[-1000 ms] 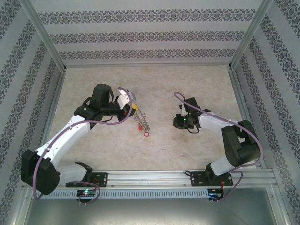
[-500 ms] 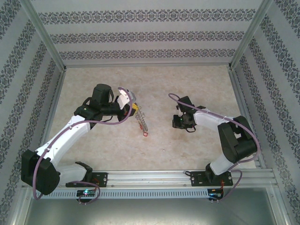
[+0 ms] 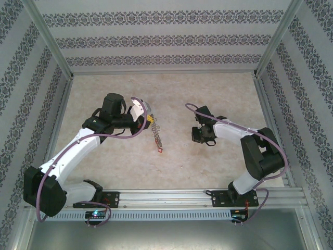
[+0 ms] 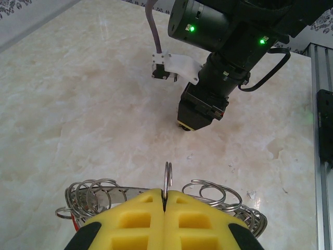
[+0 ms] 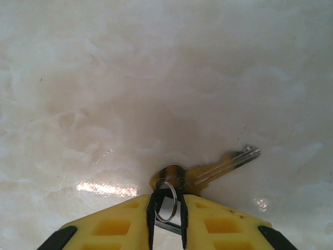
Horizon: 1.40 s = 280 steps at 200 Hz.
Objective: Put the keys on the keyring
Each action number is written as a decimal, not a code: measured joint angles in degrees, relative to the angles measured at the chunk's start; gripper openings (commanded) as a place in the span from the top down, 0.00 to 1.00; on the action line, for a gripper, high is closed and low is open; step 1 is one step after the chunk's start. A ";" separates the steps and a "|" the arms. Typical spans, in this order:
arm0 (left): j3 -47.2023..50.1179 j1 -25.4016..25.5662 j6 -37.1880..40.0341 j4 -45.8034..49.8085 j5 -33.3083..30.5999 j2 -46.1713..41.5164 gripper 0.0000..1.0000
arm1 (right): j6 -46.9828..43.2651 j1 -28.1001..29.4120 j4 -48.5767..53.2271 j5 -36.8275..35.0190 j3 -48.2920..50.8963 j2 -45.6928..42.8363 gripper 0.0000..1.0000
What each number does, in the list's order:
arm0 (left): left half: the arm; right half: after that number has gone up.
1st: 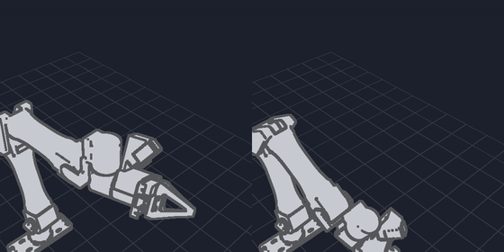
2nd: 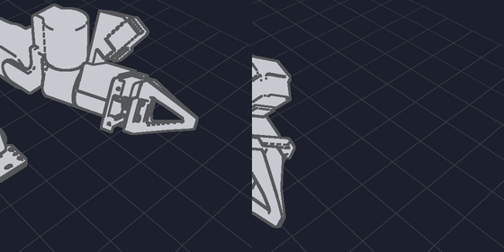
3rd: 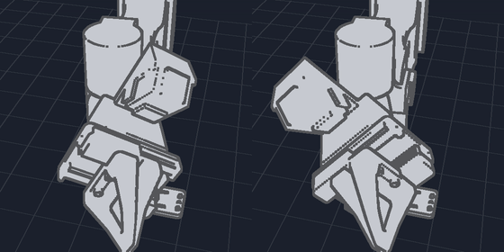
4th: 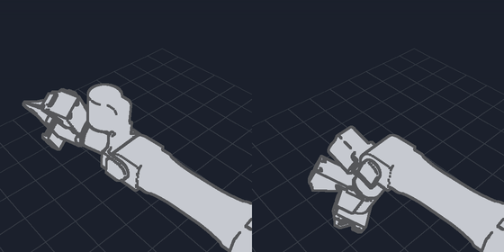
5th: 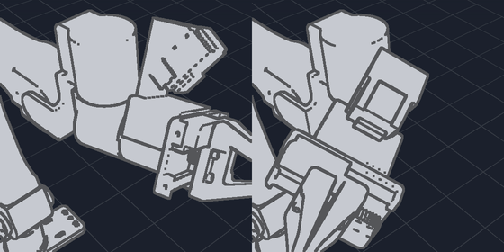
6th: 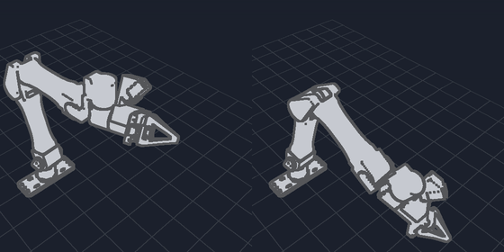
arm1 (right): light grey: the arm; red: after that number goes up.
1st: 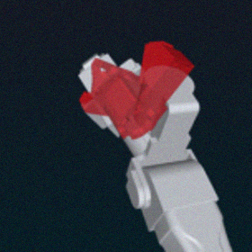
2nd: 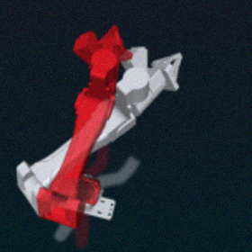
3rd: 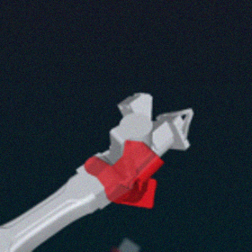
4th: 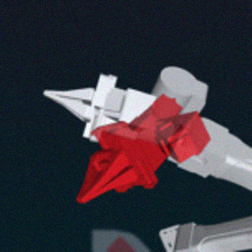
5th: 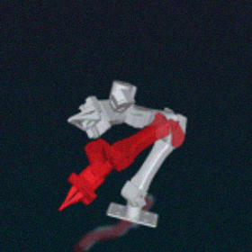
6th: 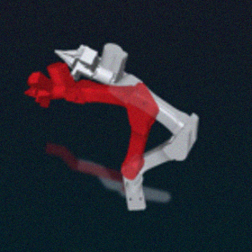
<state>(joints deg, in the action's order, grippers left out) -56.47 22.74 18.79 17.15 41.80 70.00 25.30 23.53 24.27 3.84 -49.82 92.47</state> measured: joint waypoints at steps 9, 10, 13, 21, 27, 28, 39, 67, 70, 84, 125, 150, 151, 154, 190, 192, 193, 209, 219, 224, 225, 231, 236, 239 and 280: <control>0.00 0.00 0.00 0.00 0.00 0.00 1.00 | 0.00 0.00 -0.02 0.02 0.00 0.00 0.78; 0.00 0.00 0.00 0.00 0.00 0.02 1.00 | 0.00 0.00 -0.02 0.02 0.00 0.00 0.78; 0.00 0.00 0.00 0.00 0.00 0.00 1.00 | 0.00 0.00 -0.04 0.00 0.00 0.00 0.78; 0.00 0.00 0.00 0.00 0.00 0.02 1.00 | 0.00 0.00 -0.04 0.00 0.00 0.00 0.79; 0.00 0.00 0.00 0.00 0.00 0.00 1.00 | 0.00 0.00 -0.04 0.02 0.00 0.00 0.80; 0.00 0.00 0.00 0.00 0.00 0.02 1.00 | 0.00 0.00 -0.04 0.02 0.00 0.00 0.80; 0.00 0.00 0.00 0.00 0.00 0.00 1.00 | 0.22 0.00 -0.07 0.02 0.00 0.04 0.80; 0.00 0.00 0.00 0.00 0.00 0.00 1.00 | 0.26 0.00 -0.04 -0.04 -0.11 1.05 0.81; 0.00 0.00 0.00 0.00 0.00 0.00 1.00 | 0.28 0.00 -0.02 -0.07 -0.17 1.11 0.81; 0.00 0.00 0.00 0.00 0.00 0.00 1.00 | 0.44 0.00 -0.07 -0.07 -0.42 1.14 0.82; 0.00 0.00 0.00 0.00 0.00 0.00 1.00 | 0.63 0.13 -0.04 -0.17 -0.90 1.60 0.84; 0.00 0.00 0.02 0.00 -0.02 0.00 1.00 | 1.07 0.37 0.04 -0.20 -1.44 2.12 0.86; 0.00 0.00 0.00 0.00 0.00 0.00 1.00 | 1.07 0.37 0.04 -0.20 -1.44 2.14 0.86; 0.00 0.00 0.02 0.00 0.00 0.00 1.00 | 1.11 0.37 0.04 -0.20 -1.53 2.23 0.86; 0.00 0.00 0.04 0.00 0.00 0.02 1.00 | 1.31 0.37 0.81 -0.20 -2.56 2.93 0.85; 0.00 0.00 0.04 0.00 0.00 0.00 1.00 | 1.33 0.37 0.87 -0.20 -2.62 2.95 0.85; 0.00 0.00 0.04 0.00 0.00 0.00 1.00 | 1.33 0.37 0.90 -0.20 -2.64 2.95 0.85; 0.00 0.00 0.07 0.00 0.00 0.02 1.00 | 1.33 0.37 1.09 -0.17 -2.93 2.97 0.84; 0.00 0.00 0.04 0.00 0.00 0.00 1.00 | 1.31 0.44 1.11 -0.17 -3.04 2.97 0.83; 0.00 0.00 0.07 0.00 0.00 0.00 1.00 | 1.29 0.57 1.18 -0.22 -3.06 2.97 0.83; 0.00 0.00 0.07 0.00 0.00 0.00 1.00 | 1.31 0.59 1.20 -0.22 -3.06 2.97 0.83; 0.00 0.00 0.07 0.00 0.00 0.00 1.00 | 1.31 0.76 1.25 -0.20 -3.06 2.97 0.82; 0.00 0.00 0.09 0.00 0.00 0.02 1.00 | 1.29 1.03 1.27 -0.22 -3.06 2.97 0.82; 0.00 0.00 0.09 0.00 0.00 0.00 1.00 | 1.29 1.14 1.27 -0.22 -3.06 2.97 0.82; 0.00 0.00 0.26 0.00 0.00 0.02 1.00 | 1.29 2.25 1.44 -0.26 -3.06 2.97 0.81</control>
<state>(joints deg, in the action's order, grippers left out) -56.47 22.74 19.05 17.15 41.80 70.02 26.59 25.78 25.71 3.57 -52.88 95.44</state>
